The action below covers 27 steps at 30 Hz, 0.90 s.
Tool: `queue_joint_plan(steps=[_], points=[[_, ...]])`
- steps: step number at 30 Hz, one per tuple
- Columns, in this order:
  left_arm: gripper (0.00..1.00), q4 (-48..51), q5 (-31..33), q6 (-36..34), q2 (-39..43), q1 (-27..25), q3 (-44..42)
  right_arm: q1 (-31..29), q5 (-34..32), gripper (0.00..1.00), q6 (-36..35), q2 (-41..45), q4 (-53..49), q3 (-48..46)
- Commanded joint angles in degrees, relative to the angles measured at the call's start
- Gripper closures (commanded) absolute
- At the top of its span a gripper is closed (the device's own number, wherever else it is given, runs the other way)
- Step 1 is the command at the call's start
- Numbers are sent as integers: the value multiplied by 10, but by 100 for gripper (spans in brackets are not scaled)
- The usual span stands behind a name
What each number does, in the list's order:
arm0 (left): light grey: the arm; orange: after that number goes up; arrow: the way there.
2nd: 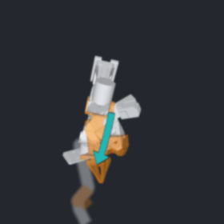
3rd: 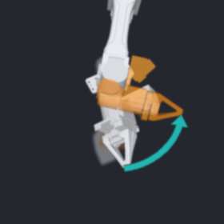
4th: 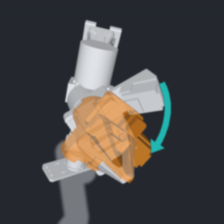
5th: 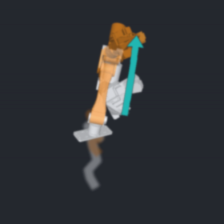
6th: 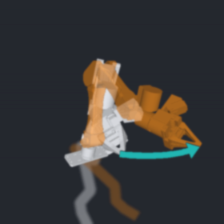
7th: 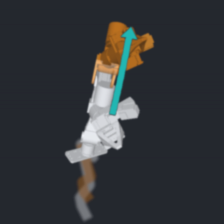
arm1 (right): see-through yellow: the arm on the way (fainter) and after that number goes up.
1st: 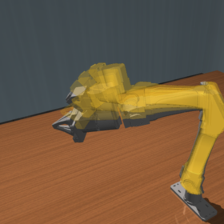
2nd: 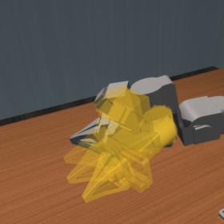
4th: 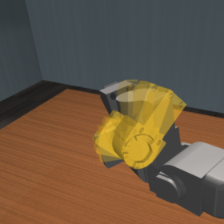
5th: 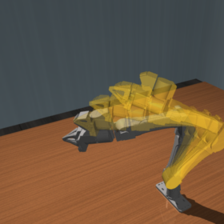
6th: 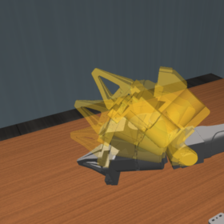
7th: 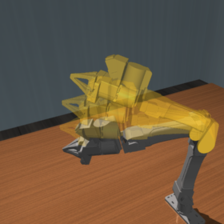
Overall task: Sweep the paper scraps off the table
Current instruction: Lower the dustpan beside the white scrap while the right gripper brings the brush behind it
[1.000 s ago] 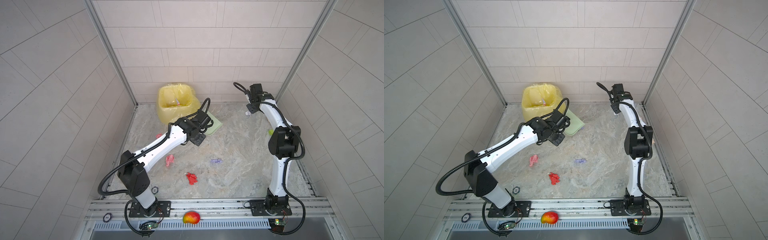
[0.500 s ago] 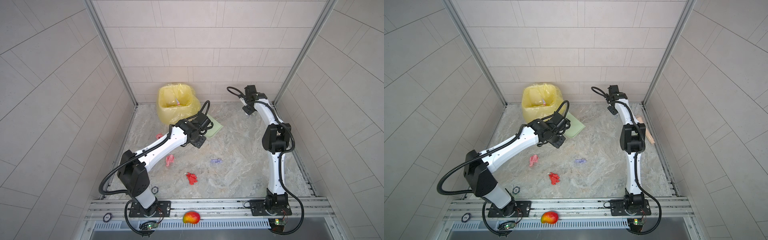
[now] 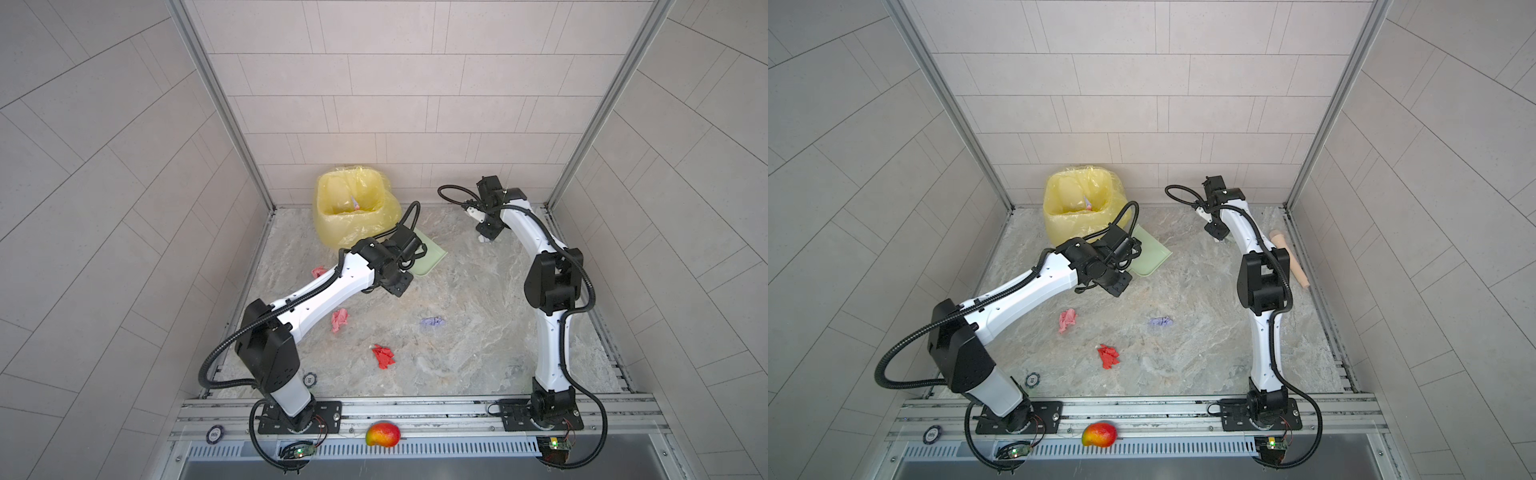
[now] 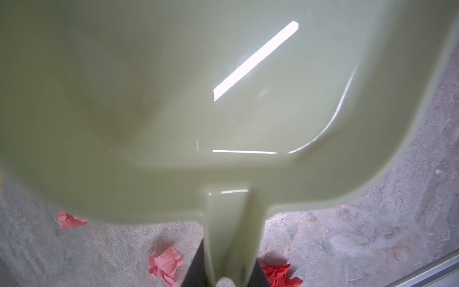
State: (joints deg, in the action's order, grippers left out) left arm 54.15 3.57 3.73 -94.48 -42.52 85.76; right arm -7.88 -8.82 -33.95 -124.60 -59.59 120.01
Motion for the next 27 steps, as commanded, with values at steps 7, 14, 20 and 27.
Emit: queue_joint_plan(steps=[7, 14, 20, 27], points=[[100, -11, -22, 22, -13, -12, -25, -75, 73, 100, -6, 122, -129, -118], [100, -5, -46, 16, -38, -28, -33, -112, 51, 100, 25, 206, -142, -155], [100, 13, -71, -11, -100, -38, -12, -98, 0, 100, 117, 193, -142, -124], [100, 73, -71, -63, -191, -39, 80, -87, 45, 100, 240, 128, -216, -47]])
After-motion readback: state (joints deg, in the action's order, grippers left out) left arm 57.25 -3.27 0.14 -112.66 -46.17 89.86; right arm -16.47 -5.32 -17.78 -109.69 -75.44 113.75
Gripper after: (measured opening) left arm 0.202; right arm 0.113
